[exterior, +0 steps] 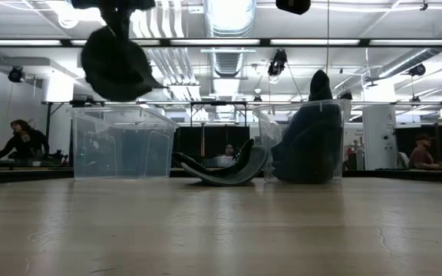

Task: Pick & Place hat
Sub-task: Put the bottom gray cap into the left transparent bin, then put the gray cap into the left transparent bin

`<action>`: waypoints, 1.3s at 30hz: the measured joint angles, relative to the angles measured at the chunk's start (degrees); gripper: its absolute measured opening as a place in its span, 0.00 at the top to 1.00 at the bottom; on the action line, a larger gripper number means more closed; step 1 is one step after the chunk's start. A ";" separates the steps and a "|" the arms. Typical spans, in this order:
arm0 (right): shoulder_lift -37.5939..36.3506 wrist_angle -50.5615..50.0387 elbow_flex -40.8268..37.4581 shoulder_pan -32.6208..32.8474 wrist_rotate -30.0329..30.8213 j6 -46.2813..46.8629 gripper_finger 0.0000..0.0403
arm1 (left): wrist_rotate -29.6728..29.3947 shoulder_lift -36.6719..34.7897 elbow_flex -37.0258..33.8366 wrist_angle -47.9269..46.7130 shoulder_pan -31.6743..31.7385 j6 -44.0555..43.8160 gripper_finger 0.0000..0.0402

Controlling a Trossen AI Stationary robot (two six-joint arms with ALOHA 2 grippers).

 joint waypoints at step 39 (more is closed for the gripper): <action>0.00 7.21 0.00 -3.61 -2.28 -2.14 0.46 | 17.72 1.66 -27.42 19.97 8.95 0.68 0.67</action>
